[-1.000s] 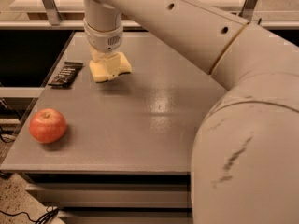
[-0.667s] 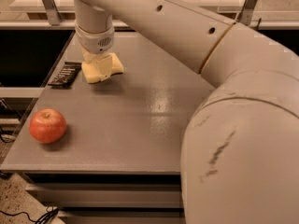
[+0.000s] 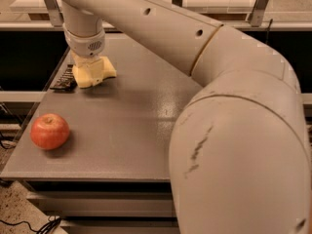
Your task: Move sponge near rxbar chocolate
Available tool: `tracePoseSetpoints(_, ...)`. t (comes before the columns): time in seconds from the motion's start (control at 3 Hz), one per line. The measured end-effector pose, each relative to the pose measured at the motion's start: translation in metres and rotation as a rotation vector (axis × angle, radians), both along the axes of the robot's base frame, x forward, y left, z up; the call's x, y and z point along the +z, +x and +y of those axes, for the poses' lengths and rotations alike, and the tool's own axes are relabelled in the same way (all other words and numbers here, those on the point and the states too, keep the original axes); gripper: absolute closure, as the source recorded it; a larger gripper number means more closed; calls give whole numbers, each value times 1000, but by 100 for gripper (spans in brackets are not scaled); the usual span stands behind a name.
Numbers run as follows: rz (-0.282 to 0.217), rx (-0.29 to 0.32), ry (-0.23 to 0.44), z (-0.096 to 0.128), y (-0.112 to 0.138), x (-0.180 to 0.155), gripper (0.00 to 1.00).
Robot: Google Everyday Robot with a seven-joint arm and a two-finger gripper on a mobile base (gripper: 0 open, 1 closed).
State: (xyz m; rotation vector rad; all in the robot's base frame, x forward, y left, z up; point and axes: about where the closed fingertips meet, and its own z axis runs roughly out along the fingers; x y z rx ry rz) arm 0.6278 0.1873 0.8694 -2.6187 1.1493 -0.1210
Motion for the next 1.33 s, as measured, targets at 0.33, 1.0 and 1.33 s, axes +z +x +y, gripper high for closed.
tracePoseSetpoints(0.33,1,8,-5,10,2,-5,82)
tracePoseSetpoints(1.0,15,-2,0,17,8,-11,36)
tracePoseSetpoints(1.33,23,-1,2,17,10,-12,13)
